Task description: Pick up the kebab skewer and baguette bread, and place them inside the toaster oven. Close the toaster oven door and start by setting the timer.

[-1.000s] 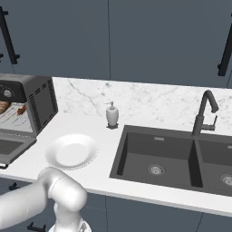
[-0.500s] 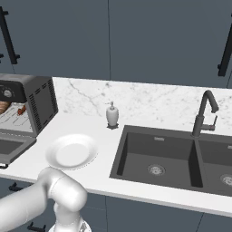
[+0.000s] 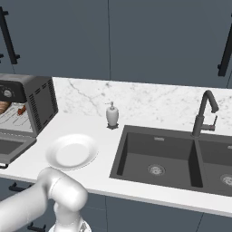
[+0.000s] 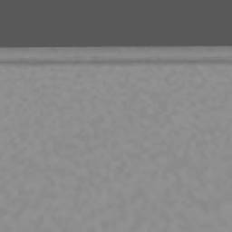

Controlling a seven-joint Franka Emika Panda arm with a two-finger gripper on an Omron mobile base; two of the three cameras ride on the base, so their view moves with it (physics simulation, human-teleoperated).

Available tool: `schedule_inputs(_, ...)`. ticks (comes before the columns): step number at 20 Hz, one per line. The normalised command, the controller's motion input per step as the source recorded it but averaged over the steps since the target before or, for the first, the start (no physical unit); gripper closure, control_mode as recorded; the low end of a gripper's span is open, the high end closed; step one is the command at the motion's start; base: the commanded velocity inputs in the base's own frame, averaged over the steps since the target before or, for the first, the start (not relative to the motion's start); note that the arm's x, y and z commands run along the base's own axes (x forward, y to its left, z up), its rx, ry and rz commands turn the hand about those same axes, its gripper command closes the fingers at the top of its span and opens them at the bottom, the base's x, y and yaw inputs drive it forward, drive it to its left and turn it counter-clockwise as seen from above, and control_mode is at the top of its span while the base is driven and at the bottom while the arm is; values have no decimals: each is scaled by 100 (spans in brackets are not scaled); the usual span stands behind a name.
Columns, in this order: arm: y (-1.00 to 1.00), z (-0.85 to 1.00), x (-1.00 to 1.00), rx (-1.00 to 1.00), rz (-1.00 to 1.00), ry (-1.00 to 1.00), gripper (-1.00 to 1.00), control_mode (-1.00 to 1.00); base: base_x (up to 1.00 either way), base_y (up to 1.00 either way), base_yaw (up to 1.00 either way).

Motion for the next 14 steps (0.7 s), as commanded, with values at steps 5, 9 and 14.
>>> schedule_inputs(5,-40,0,67,0,3,-9,-100,-100,0,0,0)
schedule_inputs(9,-46,0,71,0,6,-17,-100,-100,0,0,0)
schedule_inputs(14,-53,4,89,0,6,-16,-100,-100,0,0,0)
